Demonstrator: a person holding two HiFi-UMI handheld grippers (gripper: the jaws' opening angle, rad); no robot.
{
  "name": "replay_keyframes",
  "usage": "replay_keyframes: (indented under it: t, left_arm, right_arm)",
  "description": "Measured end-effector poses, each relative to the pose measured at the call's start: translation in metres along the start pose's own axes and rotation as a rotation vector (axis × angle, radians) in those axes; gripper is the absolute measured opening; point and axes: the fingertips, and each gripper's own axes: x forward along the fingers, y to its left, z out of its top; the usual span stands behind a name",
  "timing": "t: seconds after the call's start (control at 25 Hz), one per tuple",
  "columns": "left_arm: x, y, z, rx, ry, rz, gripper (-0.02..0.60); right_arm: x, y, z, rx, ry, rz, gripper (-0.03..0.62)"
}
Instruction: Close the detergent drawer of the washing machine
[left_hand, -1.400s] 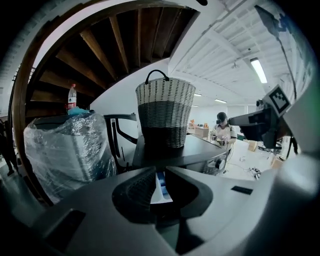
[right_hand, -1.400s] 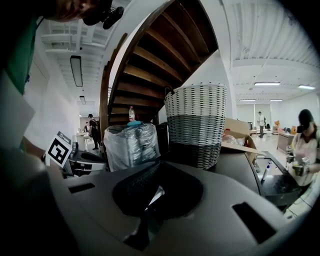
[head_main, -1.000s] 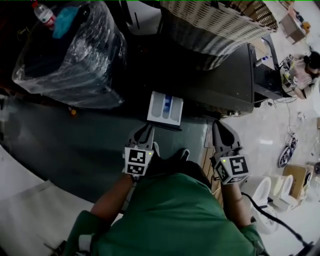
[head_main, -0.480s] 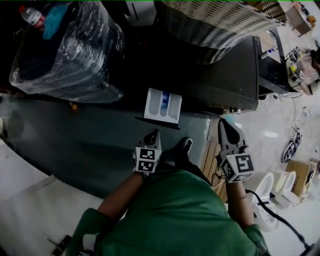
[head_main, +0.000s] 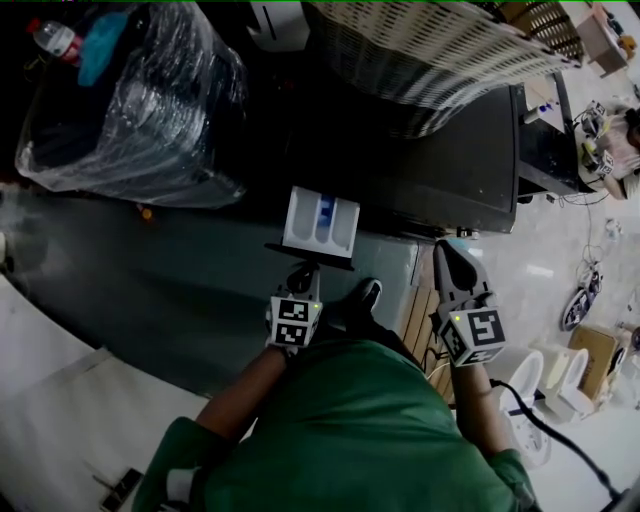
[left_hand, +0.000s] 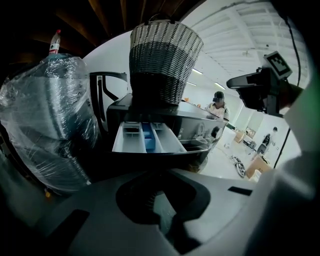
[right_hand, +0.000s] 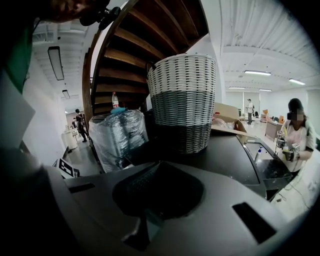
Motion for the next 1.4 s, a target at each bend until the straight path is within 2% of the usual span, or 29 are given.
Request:
replay_keyframes:
  t: [0.2, 0.4, 0.64, 0.96, 1.4]
  left_arm:
    - [0.018, 0.009, 0.024, -0.027, -0.025, 0.011, 0.026]
    - [0.034, 0.018, 0.045, -0.034, -0.035, 0.005, 0.025]
    - [0.049, 0.024, 0.063, -0.024, -0.043, -0.005, 0.025]
    - [0.072, 0.032, 0.090, 0.018, -0.047, -0.005, 0.025]
    - [0.084, 0.037, 0.102, 0.028, -0.033, -0.014, 0.025]
  right_arm:
    - [0.017, 0.007, 0.006, -0.011, 0.015, 0.047, 0.018]
    - [0.022, 0.009, 0.008, -0.027, 0.028, 0.056, 0.019]
    - [0.021, -0.007, 0.016, -0.012, 0.011, 0.006, 0.018]
    - [0.024, -0.018, 0.024, 0.013, -0.001, -0.017, 0.019]
    - [0.035, -0.029, 0.032, 0.012, 0.010, -0.035, 0.018]
